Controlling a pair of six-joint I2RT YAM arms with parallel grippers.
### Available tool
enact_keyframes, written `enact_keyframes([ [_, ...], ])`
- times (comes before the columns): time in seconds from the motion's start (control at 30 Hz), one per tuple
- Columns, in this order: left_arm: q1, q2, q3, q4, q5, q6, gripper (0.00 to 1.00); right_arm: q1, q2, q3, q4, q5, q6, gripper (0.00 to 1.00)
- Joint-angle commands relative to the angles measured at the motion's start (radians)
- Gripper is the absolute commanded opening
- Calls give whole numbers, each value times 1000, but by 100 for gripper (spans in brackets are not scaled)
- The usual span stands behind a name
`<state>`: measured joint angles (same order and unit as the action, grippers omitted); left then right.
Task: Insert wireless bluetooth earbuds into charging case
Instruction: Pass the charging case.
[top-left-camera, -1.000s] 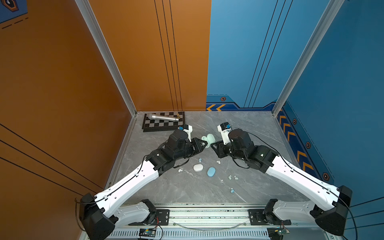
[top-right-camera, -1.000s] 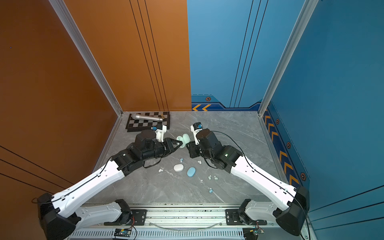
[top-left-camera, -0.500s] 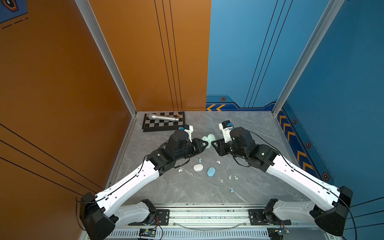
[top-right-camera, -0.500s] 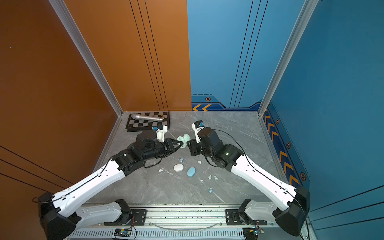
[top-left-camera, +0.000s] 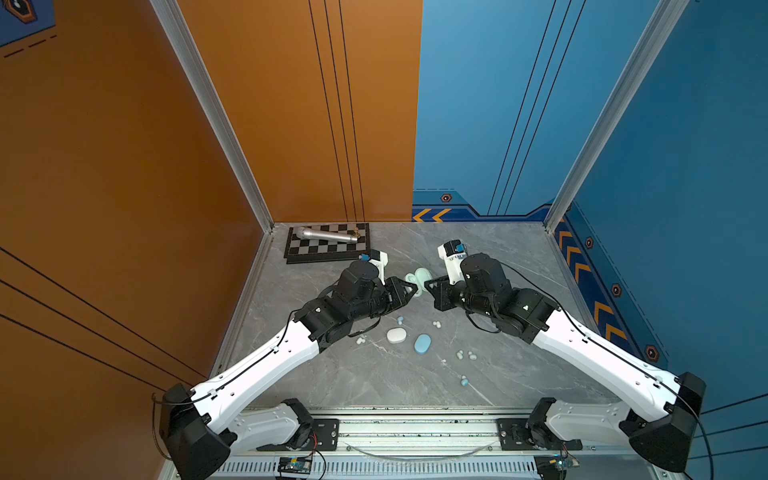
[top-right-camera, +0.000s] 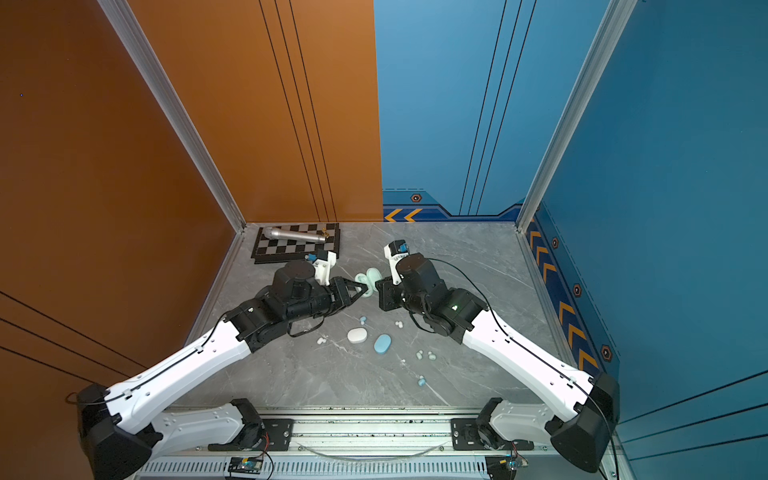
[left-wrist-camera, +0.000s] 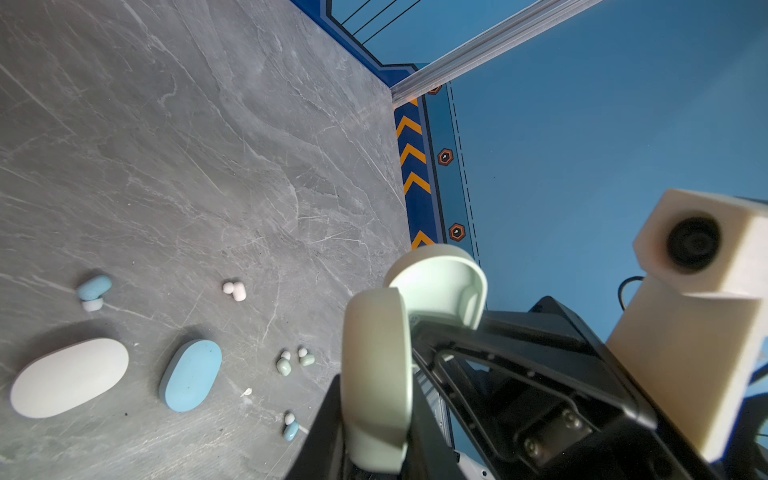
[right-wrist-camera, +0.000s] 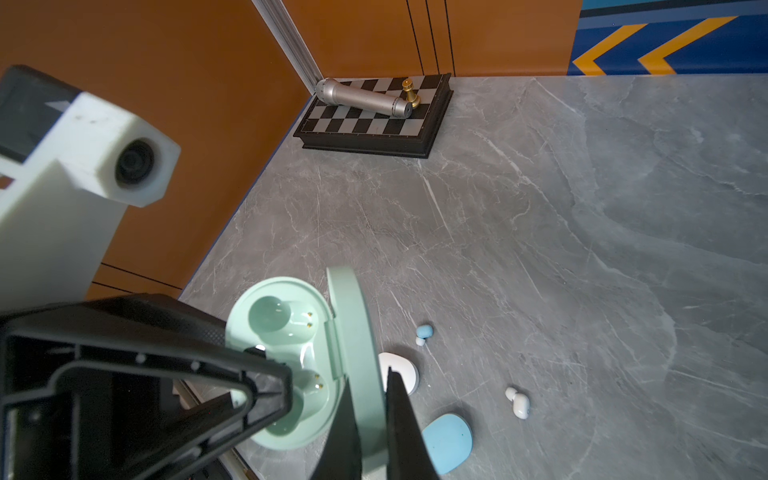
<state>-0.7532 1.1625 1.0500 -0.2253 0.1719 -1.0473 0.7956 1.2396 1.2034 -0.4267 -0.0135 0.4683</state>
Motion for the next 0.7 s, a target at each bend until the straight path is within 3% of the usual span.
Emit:
enact_keyframes([
  [0.0, -10, -16, 17, -18, 6, 13, 43, -15, -27, 36, -33, 58, -42, 0],
  [0.1, 11, -53, 6, -53, -8, 35, 67, -19, -30, 52, -82, 65, -83, 0],
  [0.13, 21, -70, 4, -73, -13, 54, 72, -20, -32, 58, -102, 66, -98, 0],
  [0.3, 112, -180, 13, -161, -34, 237, 73, -15, -37, 79, -197, 55, -186, 0],
  [0.43, 153, -236, 65, -162, -14, 597, 69, 0, -27, 105, -293, -10, -284, 0],
  [0.53, 153, -241, 105, -166, 130, 899, 70, 30, -26, 125, -362, -26, -366, 0],
  [0.67, 143, -243, 99, -164, 379, 1205, 72, 66, -31, 149, -420, -48, -444, 0],
])
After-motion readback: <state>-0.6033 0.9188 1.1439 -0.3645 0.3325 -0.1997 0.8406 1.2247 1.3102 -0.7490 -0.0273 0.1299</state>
